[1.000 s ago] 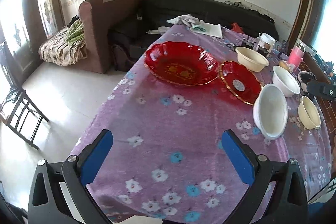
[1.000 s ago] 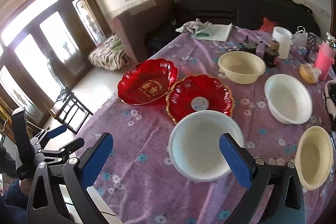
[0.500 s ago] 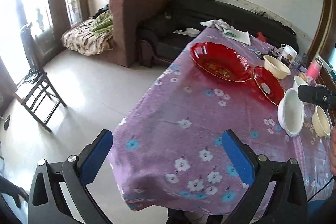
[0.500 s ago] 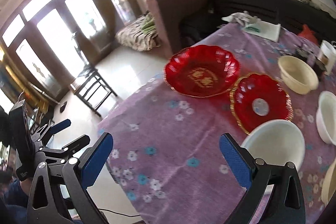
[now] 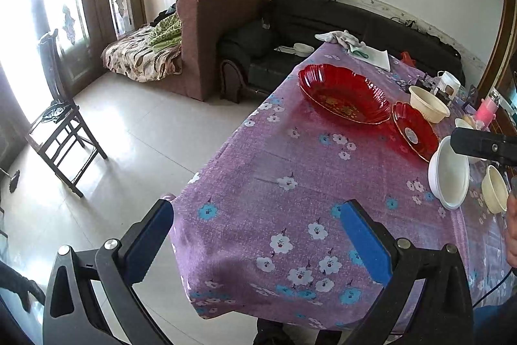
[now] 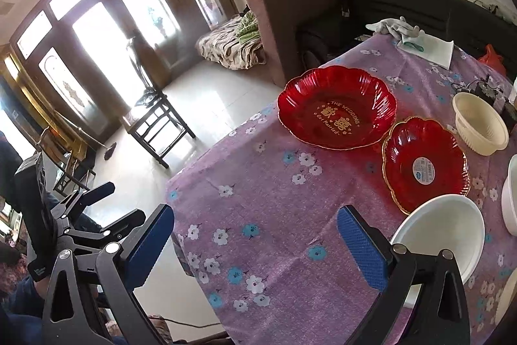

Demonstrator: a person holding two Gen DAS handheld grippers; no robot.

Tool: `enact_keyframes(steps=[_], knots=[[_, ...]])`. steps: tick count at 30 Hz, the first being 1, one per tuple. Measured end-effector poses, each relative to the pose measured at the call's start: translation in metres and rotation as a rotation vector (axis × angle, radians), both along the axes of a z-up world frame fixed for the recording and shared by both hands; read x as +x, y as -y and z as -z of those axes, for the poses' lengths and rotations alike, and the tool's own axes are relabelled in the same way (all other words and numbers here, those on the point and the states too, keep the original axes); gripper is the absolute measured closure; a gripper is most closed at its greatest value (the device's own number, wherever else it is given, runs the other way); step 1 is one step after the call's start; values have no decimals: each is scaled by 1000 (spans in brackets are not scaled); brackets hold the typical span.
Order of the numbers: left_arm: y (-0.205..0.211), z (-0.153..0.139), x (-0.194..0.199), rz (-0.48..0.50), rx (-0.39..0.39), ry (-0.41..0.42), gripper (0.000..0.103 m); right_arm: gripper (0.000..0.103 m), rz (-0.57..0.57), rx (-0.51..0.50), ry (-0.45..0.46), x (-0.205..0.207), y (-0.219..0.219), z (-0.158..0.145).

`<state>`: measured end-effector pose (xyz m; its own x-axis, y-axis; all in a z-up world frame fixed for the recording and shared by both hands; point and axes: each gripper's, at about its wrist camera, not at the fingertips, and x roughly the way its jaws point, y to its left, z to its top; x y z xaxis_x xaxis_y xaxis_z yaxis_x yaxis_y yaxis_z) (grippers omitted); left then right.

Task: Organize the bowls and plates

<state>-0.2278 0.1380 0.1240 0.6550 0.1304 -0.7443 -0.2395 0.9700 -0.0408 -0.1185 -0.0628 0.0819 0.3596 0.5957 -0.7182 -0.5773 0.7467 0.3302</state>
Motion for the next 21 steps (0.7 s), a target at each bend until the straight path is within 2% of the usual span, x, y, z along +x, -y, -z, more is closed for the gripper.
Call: enact_keyframes(steps=[21], knots=[[7, 2, 19, 65, 0, -20, 0, 0, 39, 24, -57, 14, 15, 12]])
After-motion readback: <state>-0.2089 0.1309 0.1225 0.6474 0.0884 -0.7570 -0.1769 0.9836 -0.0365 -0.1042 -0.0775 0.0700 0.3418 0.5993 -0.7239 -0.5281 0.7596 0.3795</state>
